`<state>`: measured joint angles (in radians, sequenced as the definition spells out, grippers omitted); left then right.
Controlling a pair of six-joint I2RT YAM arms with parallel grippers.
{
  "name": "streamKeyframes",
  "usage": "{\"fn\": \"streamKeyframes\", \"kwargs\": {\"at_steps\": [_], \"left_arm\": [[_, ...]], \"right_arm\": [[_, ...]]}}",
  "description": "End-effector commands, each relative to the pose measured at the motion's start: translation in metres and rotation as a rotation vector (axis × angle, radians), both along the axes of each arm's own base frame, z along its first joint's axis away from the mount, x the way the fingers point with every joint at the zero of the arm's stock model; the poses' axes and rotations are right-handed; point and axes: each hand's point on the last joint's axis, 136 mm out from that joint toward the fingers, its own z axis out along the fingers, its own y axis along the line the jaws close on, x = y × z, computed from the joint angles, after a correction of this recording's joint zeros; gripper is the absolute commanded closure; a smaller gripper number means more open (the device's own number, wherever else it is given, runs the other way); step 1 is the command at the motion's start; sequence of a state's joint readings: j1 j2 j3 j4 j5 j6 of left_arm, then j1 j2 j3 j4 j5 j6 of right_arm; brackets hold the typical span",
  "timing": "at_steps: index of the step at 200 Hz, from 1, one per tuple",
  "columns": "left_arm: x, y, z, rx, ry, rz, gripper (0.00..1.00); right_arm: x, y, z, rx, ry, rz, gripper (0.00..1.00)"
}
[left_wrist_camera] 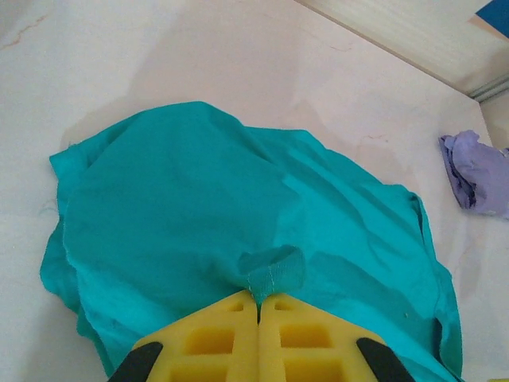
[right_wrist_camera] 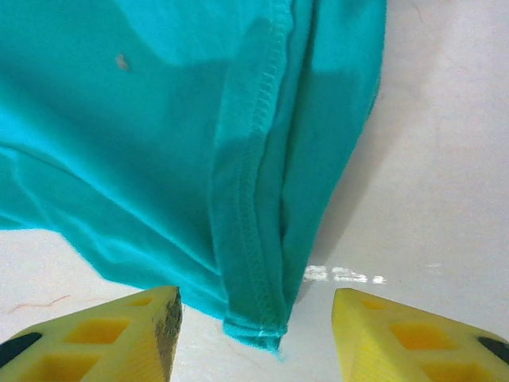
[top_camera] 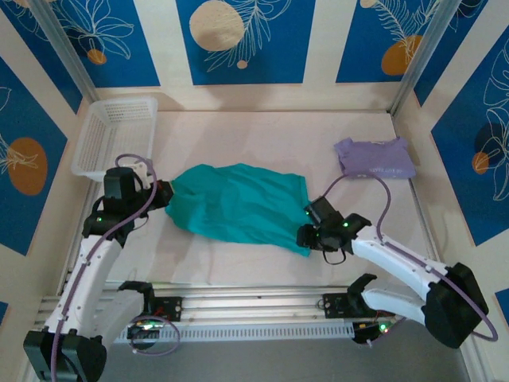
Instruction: Fold the inside-out t-shirt
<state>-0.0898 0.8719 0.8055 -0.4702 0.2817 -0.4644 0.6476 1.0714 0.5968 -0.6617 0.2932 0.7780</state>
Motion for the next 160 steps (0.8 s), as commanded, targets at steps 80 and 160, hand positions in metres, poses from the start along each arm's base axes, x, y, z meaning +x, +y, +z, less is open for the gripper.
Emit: {"fn": "streamKeyframes", "kwargs": {"at_steps": [80, 160], "left_arm": [[0.005, -0.008, 0.011, -0.028, -0.051, -0.048, 1.0], [0.007, -0.008, 0.009, -0.025, -0.053, -0.051, 1.0]], "right_arm": [[-0.008, -0.015, -0.016, -0.139, 0.066, -0.074, 0.65], [-0.008, -0.009, -0.019, -0.056, 0.08, -0.067, 0.94]]}}
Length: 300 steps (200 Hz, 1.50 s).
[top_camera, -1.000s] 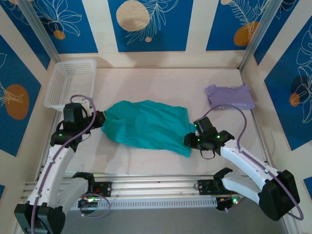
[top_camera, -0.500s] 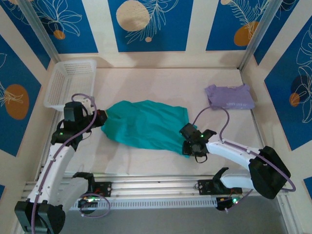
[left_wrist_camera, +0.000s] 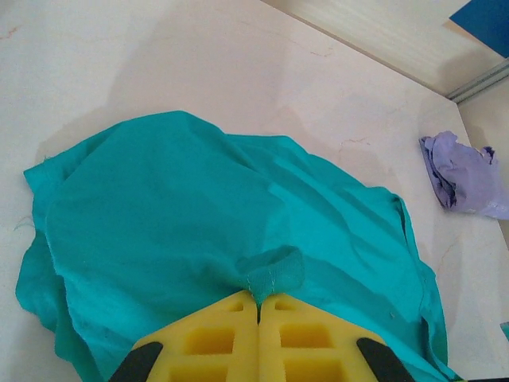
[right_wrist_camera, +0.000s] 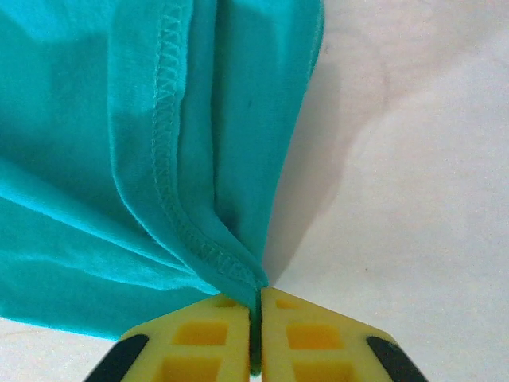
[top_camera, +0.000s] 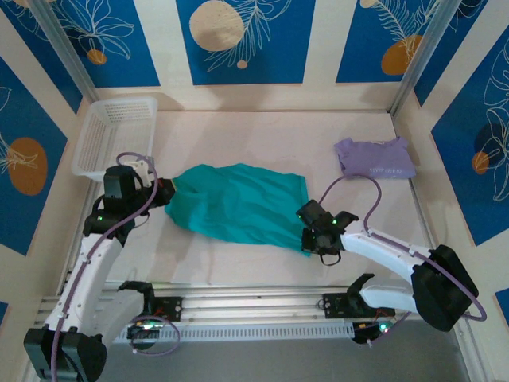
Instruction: Fold the inside-out t-shirt
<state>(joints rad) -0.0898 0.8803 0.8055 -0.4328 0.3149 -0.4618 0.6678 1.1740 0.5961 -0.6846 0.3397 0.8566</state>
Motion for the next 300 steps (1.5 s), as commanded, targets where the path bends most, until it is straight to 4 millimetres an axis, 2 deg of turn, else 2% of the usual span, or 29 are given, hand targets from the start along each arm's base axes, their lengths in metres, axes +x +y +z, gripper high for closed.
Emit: {"fn": "streamKeyframes", "kwargs": {"at_steps": [1, 14, 26, 36, 45, 66, 89, 102, 123, 144, 153, 165, 187, 216, 229, 242, 257, 269, 282, 300], "left_arm": [[0.003, -0.002, 0.003, -0.004, -0.025, -0.021, 1.0], [0.004, -0.001, 0.004, -0.004, -0.028, -0.018, 1.0], [0.006, -0.001, 0.009, -0.006, -0.043, -0.014, 1.0], [0.008, 0.0, 0.02, -0.007, -0.069, -0.009, 1.0], [0.011, 0.001, 0.035, -0.013, -0.102, 0.001, 1.0], [0.018, 0.006, 0.092, -0.043, -0.223, 0.026, 1.0], [0.02, 0.017, 0.162, -0.066, -0.361, 0.075, 1.0], [0.018, 0.024, 0.202, -0.085, -0.435, 0.101, 1.0], [0.008, 0.036, 0.26, -0.093, -0.537, 0.142, 1.0], [-0.008, 0.042, 0.301, -0.073, -0.608, 0.168, 1.0], [-0.013, 0.045, 0.31, -0.052, -0.623, 0.184, 1.0], [-0.015, 0.05, 0.312, -0.031, -0.624, 0.206, 1.0], [0.0, 0.053, 0.289, 0.0, -0.562, 0.215, 1.0], [0.041, 0.06, 0.251, 0.039, -0.483, 0.237, 1.0], [0.068, 0.054, 0.242, 0.028, -0.463, 0.217, 1.0], [0.095, 0.047, 0.24, 0.018, -0.458, 0.194, 1.0], [0.118, 0.042, 0.252, -0.002, -0.492, 0.178, 1.0], [0.124, 0.04, 0.272, -0.013, -0.543, 0.166, 1.0], [0.121, 0.038, 0.296, -0.021, -0.609, 0.151, 1.0], [0.103, 0.036, 0.333, -0.016, -0.714, 0.136, 1.0]], "right_arm": [[0.0, 0.002, 0.003, 0.037, -0.006, 0.001, 0.94], [0.008, 0.005, 0.014, 0.069, -0.052, 0.028, 0.99], [0.02, 0.012, 0.035, 0.133, -0.131, 0.074, 1.0], [0.034, 0.021, 0.063, 0.221, -0.227, 0.135, 1.0], [0.047, 0.03, 0.097, 0.323, -0.334, 0.181, 1.0], [0.072, 0.031, 0.186, 0.531, -0.594, 0.254, 1.0], [0.081, 0.019, 0.269, 0.63, -0.812, 0.334, 1.0], [0.085, 0.007, 0.308, 0.655, -0.904, 0.341, 1.0], [0.079, -0.01, 0.366, 0.684, -1.041, 0.349, 1.0], [0.063, -0.02, 0.41, 0.676, -1.139, 0.369, 1.0], [0.056, -0.021, 0.421, 0.67, -1.162, 0.376, 1.0], [0.051, -0.021, 0.428, 0.664, -1.175, 0.374, 1.0], [0.054, -0.023, 0.418, 0.675, -1.139, 0.335, 1.0], [0.091, -0.038, 0.387, 0.645, -1.087, 0.208, 1.0], [0.116, -0.042, 0.383, 0.625, -1.088, 0.183, 1.0], [0.142, -0.044, 0.387, 0.604, -1.098, 0.174, 1.0], [0.168, -0.047, 0.399, 0.575, -1.117, 0.177, 1.0], [0.179, -0.049, 0.415, 0.555, -1.142, 0.191, 1.0], [0.183, -0.052, 0.43, 0.52, -1.175, 0.204, 1.0], [0.176, -0.053, 0.45, 0.481, -1.222, 0.229, 1.0]]}}
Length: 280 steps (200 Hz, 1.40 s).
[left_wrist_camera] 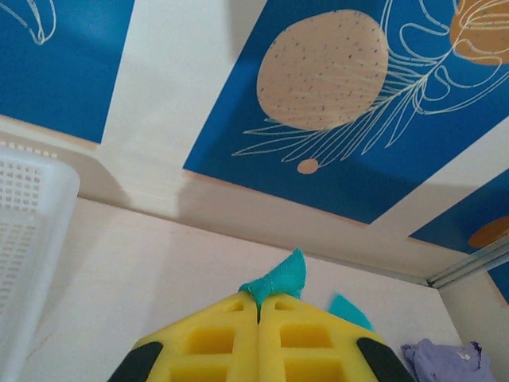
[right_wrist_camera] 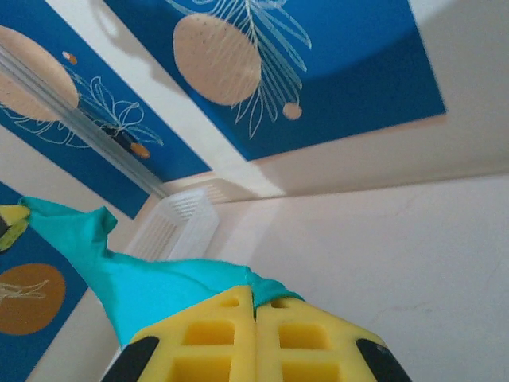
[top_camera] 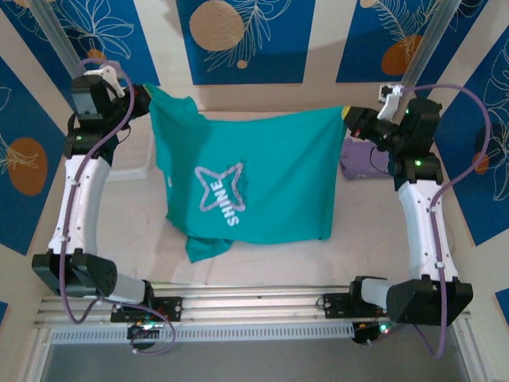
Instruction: Fold the inside-out t-shirt
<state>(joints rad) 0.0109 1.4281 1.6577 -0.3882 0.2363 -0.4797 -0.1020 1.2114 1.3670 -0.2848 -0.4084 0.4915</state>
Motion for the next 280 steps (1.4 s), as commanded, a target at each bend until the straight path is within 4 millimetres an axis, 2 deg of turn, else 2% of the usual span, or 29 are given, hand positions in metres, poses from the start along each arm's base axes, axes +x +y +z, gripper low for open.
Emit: {"fn": "streamKeyframes", "kwargs": {"at_steps": [1, 16, 38, 72, 103, 120, 135, 156, 170, 195, 217, 232, 246, 262, 280], "left_arm": [[-0.049, -0.008, 0.13, 0.023, -0.374, -0.04, 1.0], [-0.071, -0.009, 0.155, 0.041, -0.439, -0.041, 1.0], [-0.113, -0.008, 0.185, 0.057, -0.536, -0.033, 1.0], [-0.189, -0.009, 0.225, 0.063, -0.684, -0.037, 1.0], [-0.251, -0.01, 0.25, 0.085, -0.805, -0.03, 1.0], [-0.272, -0.008, 0.259, 0.104, -0.854, -0.015, 1.0], [-0.276, -0.006, 0.264, 0.119, -0.87, 0.002, 1.0], [-0.252, -0.006, 0.261, 0.126, -0.838, 0.0, 1.0], [-0.222, -0.008, 0.253, 0.12, -0.793, -0.017, 1.0], [-0.16, -0.01, 0.227, 0.11, -0.695, -0.039, 1.0], [-0.099, -0.013, 0.188, 0.086, -0.595, -0.061, 1.0], [-0.053, -0.016, 0.147, 0.072, -0.512, -0.071, 1.0], [-0.009, -0.02, 0.1, 0.07, -0.431, -0.08, 1.0], [0.044, -0.025, 0.037, 0.074, -0.336, -0.079, 1.0], [0.111, -0.036, -0.049, 0.07, -0.21, -0.088, 0.99]], "right_arm": [[-0.023, -0.002, 0.071, -0.083, -0.221, -0.032, 1.0], [-0.037, 0.0, 0.086, -0.107, -0.259, -0.028, 1.0], [-0.066, 0.002, 0.105, -0.141, -0.32, -0.03, 1.0], [-0.128, 0.005, 0.137, -0.183, -0.437, -0.06, 1.0], [-0.188, 0.008, 0.167, -0.211, -0.561, -0.088, 1.0], [-0.212, 0.009, 0.18, -0.225, -0.616, -0.102, 1.0], [-0.222, 0.008, 0.187, -0.235, -0.644, -0.113, 1.0], [-0.216, 0.006, 0.188, -0.249, -0.644, -0.125, 1.0], [-0.202, 0.004, 0.183, -0.255, -0.62, -0.127, 1.0], [-0.164, 0.001, 0.165, -0.253, -0.561, -0.12, 1.0], [-0.119, -0.002, 0.137, -0.243, -0.482, -0.102, 1.0], [-0.082, -0.001, 0.11, -0.237, -0.422, -0.09, 1.0], [-0.04, 0.003, 0.077, -0.241, -0.361, -0.078, 1.0], [0.017, 0.012, 0.026, -0.26, -0.271, -0.065, 1.0], [0.094, 0.019, -0.048, -0.299, -0.141, -0.065, 1.0]]}}
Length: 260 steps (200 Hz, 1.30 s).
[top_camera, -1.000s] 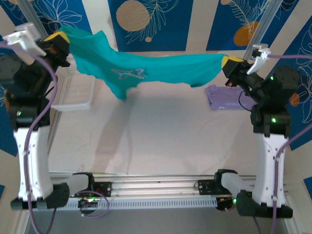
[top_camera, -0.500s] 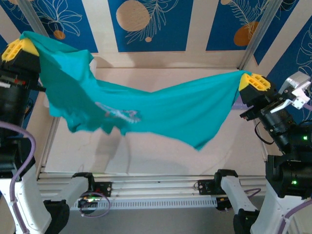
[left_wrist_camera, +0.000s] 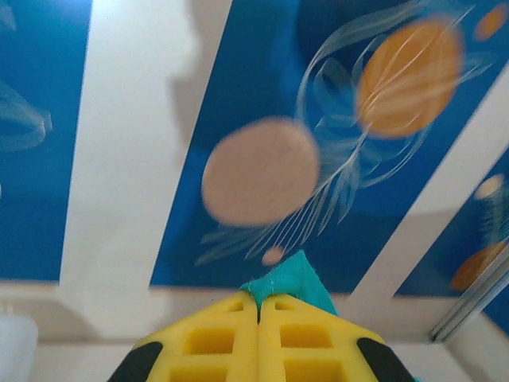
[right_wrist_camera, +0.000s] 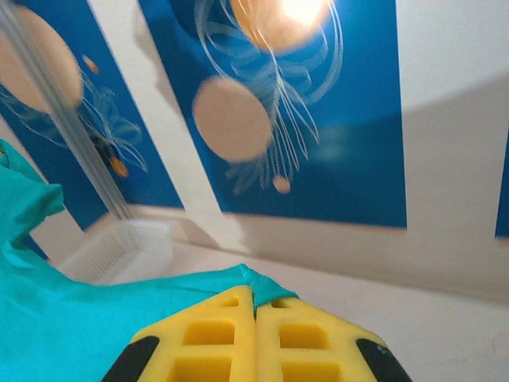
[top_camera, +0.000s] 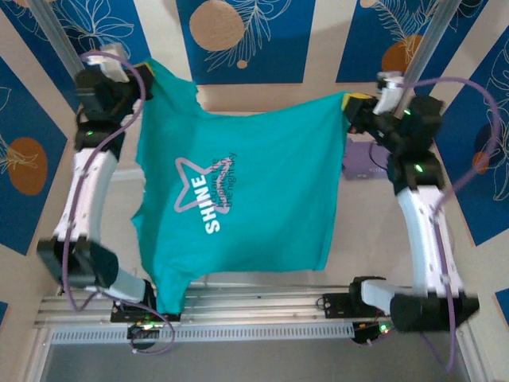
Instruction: Fold the inside-out t-shirt
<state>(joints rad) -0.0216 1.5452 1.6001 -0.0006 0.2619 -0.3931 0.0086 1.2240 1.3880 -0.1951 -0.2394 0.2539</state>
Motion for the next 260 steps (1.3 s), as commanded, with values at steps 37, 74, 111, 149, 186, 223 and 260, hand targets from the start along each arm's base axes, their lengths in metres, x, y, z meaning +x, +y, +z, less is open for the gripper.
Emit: {"fn": "streamKeyframes", "kwargs": {"at_steps": [37, 74, 111, 149, 186, 223, 260], "left_arm": [[0.17, -0.046, -0.2, -0.029, 0.273, -0.079, 0.66], [0.179, -0.049, -0.207, -0.021, 0.317, -0.08, 0.48], [0.108, -0.055, -0.189, -0.081, 0.375, -0.085, 0.43], [-0.001, -0.072, -0.217, -0.053, 0.475, -0.088, 0.39], [-0.118, -0.098, -0.285, 0.1, 0.629, -0.154, 0.37], [-0.187, -0.145, -0.314, 0.275, 0.607, -0.317, 0.37], [-0.217, -0.19, -0.328, 0.507, 0.524, -0.511, 0.37]], "right_arm": [[0.211, 0.0, -0.207, -0.083, 0.383, -0.093, 0.79], [0.216, -0.006, -0.246, -0.147, 0.53, -0.129, 0.61], [0.137, -0.003, -0.271, -0.233, 0.694, -0.158, 0.52], [0.034, 0.005, -0.311, -0.203, 0.909, -0.188, 0.47], [-0.041, 0.03, -0.329, -0.119, 1.004, -0.099, 0.46], [-0.083, 0.028, -0.335, -0.118, 0.991, -0.13, 0.45], [-0.114, 0.005, -0.359, -0.14, 1.099, -0.237, 0.44]]}}
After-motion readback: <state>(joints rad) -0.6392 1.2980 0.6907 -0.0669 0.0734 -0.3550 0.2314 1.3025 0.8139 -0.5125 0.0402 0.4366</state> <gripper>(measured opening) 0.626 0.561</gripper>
